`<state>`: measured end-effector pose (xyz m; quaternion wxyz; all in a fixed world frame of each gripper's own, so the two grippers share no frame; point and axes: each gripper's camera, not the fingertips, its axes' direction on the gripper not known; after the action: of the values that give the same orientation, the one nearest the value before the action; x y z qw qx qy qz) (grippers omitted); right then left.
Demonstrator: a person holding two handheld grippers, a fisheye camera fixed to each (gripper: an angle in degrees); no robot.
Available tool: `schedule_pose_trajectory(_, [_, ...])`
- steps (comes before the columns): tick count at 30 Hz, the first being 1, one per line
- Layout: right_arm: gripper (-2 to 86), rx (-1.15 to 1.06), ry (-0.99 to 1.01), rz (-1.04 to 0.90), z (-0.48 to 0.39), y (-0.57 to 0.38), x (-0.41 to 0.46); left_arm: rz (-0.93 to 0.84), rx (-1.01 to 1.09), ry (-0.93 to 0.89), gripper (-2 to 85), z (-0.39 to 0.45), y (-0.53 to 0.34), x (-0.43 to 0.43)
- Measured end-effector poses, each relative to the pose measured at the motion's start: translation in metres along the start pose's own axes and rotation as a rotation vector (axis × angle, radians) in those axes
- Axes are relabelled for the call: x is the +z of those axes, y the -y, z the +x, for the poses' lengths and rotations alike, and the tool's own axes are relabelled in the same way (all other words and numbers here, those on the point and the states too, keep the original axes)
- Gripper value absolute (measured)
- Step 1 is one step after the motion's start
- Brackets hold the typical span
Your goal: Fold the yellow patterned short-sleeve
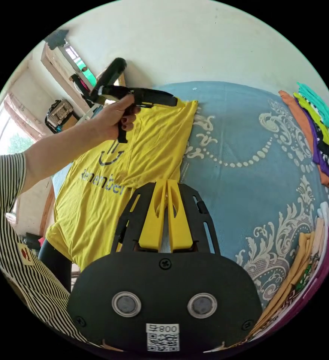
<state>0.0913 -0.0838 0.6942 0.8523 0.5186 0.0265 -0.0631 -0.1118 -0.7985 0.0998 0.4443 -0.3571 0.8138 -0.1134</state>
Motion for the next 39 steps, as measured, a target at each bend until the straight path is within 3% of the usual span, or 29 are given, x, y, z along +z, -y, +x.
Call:
schedule_pose_trajectory(3, [0.1, 0.009, 0.003, 0.016, -0.013, 0.001, 0.002, -0.149, 0.004, 0.085, 0.2, 0.005, -0.03, 0.024])
schedule_pose_trajectory(8, [0.1, -0.027, -0.138, 0.026, -0.048, 0.006, -0.007, 0.022, 0.018, -0.034, 0.2, 0.022, -0.078, -0.008])
schedule_pose_trajectory(10, [0.1, -0.038, -0.185, 0.04, -0.061, 0.007, -0.009, -0.022, 0.023, -0.033, 0.2, 0.03, -0.101, -0.002])
schedule_pose_trajectory(12, [0.1, -0.033, -0.217, 0.028, -0.071, 0.008, -0.005, -0.184, 0.033, 0.077, 0.2, 0.033, -0.131, 0.021])
schedule_pose_trajectory(18, [0.1, -0.05, -0.269, 0.059, -0.117, 0.015, -0.018, 0.054, -0.018, -0.056, 0.1, 0.04, -0.217, -0.035])
schedule_pose_trajectory(23, [0.1, -0.099, -0.3, 0.015, -0.145, 0.032, 0.01, -0.142, -0.091, 0.037, 0.2, 0.02, -0.291, -0.022])
schedule_pose_trajectory(27, [0.2, -0.058, -0.269, -0.009, -0.158, 0.043, 0.01, 0.104, -0.193, -0.076, 0.7, -0.001, -0.372, -0.096])
schedule_pose_trajectory(33, [0.2, 0.04, -0.3, 0.0, -0.18, 0.063, -0.009, 0.436, -0.597, 0.163, 3.7, -0.076, -0.569, -0.224])
schedule_pose_trajectory(39, [0.3, 0.002, -0.13, 0.018, -0.236, 0.103, -0.006, 0.701, -1.039, 0.245, 8.2, -0.165, -0.759, -0.303])
